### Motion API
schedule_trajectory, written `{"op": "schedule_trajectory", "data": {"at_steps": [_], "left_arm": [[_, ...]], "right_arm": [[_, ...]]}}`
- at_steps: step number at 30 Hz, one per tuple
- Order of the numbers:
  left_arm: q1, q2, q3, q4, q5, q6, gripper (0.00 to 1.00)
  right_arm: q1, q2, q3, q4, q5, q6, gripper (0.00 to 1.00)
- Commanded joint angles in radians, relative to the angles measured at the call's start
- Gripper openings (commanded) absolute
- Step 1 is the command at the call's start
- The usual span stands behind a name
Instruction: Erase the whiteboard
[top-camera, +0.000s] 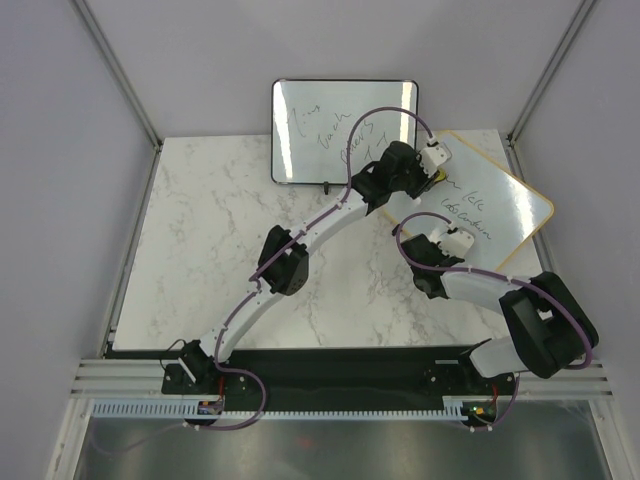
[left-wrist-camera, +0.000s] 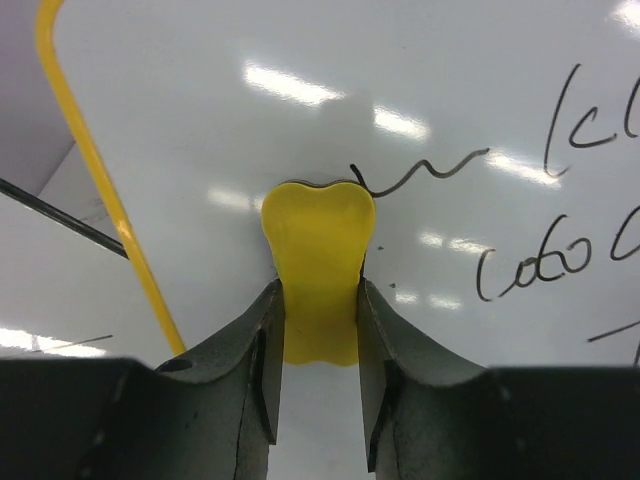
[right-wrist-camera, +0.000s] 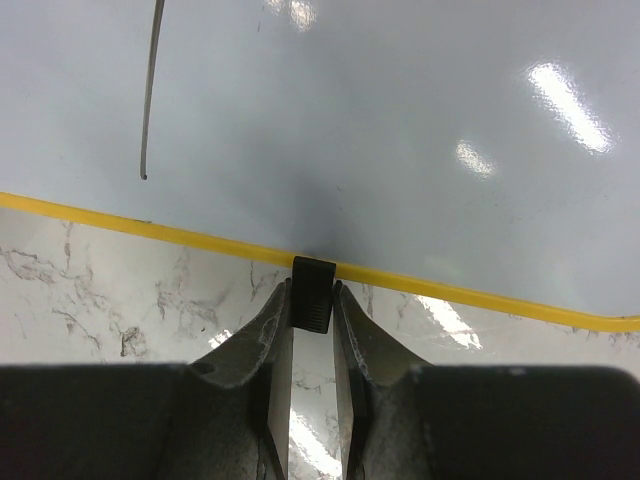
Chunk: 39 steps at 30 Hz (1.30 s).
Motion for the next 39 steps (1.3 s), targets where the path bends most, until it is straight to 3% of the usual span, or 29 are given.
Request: {"op": "schedule_trajectory", "data": {"at_steps": [1, 5, 12, 21, 28, 35, 39], "left_arm": [[-0.026, -0.014, -0.002, -0.168, 0.144, 0.021, 0.02], [-0.033, -0.017, 0.011, -0.178, 0.146, 0.034, 0.02], [-0.003, -0.007, -0.018, 0.005, -0.184, 0.159, 0.02], [0.004, -0.014, -0.016, 0.085, -0.263, 0.204, 0.02], [-0.034, -0.035, -0.072, 0.022, -0.139, 0.236, 0.02], [-0.078, -0.047, -0.023, -0.108, 0.131, 0.265, 0.02], [-0.088, -0.055, 0.006, -0.116, 0.064, 0.322, 0.02]], "right_arm": [[0.015, 0.032, -0.017, -0.076, -0.116, 0.015, 0.00], [0.015, 0.036, -0.013, -0.078, -0.116, 0.015, 0.00], [0.015, 0.020, -0.025, -0.082, -0.114, 0.026, 0.00], [0.017, 0.024, -0.022, -0.082, -0.116, 0.021, 0.00], [0.015, 0.021, -0.022, -0.082, -0.114, 0.024, 0.00], [0.017, 0.012, -0.029, -0.082, -0.114, 0.026, 0.00], [0.017, 0.009, -0.031, -0.079, -0.113, 0.028, 0.00]]}}
